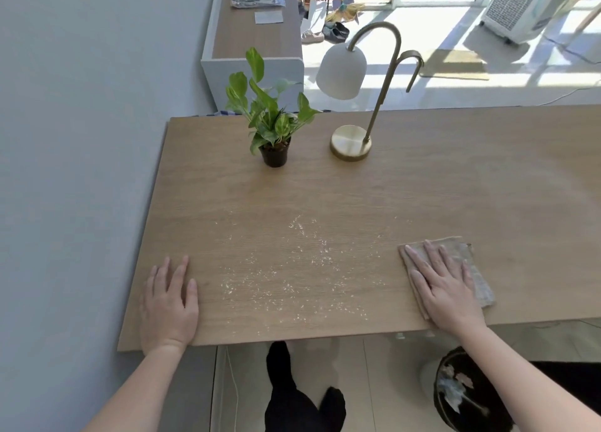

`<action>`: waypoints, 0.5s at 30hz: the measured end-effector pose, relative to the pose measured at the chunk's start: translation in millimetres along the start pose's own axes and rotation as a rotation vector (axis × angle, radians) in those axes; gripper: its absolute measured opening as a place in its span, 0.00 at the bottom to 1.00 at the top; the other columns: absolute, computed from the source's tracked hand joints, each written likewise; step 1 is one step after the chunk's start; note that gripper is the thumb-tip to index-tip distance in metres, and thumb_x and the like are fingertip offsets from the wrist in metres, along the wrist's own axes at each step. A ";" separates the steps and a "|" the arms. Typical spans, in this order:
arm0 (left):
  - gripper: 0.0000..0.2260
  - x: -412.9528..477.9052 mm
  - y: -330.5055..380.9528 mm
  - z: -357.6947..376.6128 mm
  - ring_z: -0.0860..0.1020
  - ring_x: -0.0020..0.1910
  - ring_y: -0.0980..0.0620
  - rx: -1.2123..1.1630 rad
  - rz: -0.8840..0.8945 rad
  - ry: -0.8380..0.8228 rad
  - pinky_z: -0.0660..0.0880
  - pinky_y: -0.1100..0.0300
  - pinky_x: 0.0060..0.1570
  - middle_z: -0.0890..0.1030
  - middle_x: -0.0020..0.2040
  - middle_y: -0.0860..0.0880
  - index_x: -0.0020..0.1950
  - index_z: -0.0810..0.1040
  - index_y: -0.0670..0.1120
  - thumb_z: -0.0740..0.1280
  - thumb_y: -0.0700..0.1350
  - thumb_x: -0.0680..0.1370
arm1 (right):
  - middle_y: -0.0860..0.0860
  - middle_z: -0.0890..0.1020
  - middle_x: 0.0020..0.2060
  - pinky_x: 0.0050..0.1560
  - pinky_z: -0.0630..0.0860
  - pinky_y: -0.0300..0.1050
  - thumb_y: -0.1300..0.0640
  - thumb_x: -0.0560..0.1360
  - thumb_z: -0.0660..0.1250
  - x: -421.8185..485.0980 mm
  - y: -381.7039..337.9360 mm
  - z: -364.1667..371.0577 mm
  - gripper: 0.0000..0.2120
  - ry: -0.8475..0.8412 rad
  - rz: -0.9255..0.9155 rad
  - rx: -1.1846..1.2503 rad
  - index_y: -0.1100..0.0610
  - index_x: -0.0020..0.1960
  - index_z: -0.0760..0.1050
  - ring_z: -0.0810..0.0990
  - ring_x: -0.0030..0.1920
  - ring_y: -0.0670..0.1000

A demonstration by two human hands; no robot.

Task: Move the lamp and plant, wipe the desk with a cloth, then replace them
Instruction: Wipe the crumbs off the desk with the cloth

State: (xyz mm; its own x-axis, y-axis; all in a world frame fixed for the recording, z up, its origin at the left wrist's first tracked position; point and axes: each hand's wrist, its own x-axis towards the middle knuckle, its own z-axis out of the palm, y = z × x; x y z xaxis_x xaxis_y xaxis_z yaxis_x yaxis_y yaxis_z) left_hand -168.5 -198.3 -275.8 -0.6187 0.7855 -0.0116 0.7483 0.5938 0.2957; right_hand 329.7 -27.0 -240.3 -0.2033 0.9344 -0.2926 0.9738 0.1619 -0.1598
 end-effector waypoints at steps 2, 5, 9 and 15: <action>0.27 0.1 1.5 1.2 0.63 0.82 0.40 -0.004 0.012 0.017 0.64 0.36 0.78 0.69 0.82 0.44 0.82 0.71 0.54 0.53 0.59 0.83 | 0.36 0.40 0.84 0.84 0.35 0.56 0.30 0.83 0.35 14.2 8.4 -10.1 0.27 0.004 0.061 0.016 0.25 0.81 0.39 0.38 0.85 0.44; 0.27 2.4 4.6 3.0 0.63 0.82 0.40 0.001 0.014 0.013 0.64 0.37 0.78 0.68 0.83 0.44 0.82 0.71 0.55 0.53 0.59 0.84 | 0.41 0.43 0.86 0.84 0.37 0.61 0.33 0.85 0.40 57.0 4.6 -21.3 0.27 0.048 0.239 0.078 0.28 0.83 0.42 0.41 0.86 0.47; 0.27 2.9 0.4 4.3 0.63 0.82 0.41 0.005 0.007 0.010 0.65 0.36 0.78 0.68 0.83 0.45 0.82 0.71 0.56 0.53 0.59 0.83 | 0.45 0.42 0.87 0.83 0.36 0.65 0.33 0.85 0.41 104.9 -37.0 -22.0 0.29 0.044 0.350 0.120 0.32 0.85 0.42 0.40 0.87 0.52; 0.28 0.6 -2.2 3.3 0.62 0.83 0.41 0.018 -0.003 0.009 0.63 0.38 0.79 0.68 0.83 0.46 0.82 0.71 0.56 0.52 0.61 0.83 | 0.36 0.38 0.83 0.84 0.33 0.57 0.31 0.85 0.39 62.5 -39.7 -12.8 0.25 -0.032 -0.081 0.052 0.24 0.81 0.39 0.35 0.85 0.45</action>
State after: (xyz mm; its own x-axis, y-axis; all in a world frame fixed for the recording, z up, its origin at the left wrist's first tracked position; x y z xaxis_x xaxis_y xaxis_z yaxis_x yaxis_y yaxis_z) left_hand -169.7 -198.6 -279.6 -0.6231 0.7821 -0.0040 0.7505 0.5994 0.2782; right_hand 279.6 29.0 -240.2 -0.2847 0.9084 -0.3062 0.9477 0.2186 -0.2328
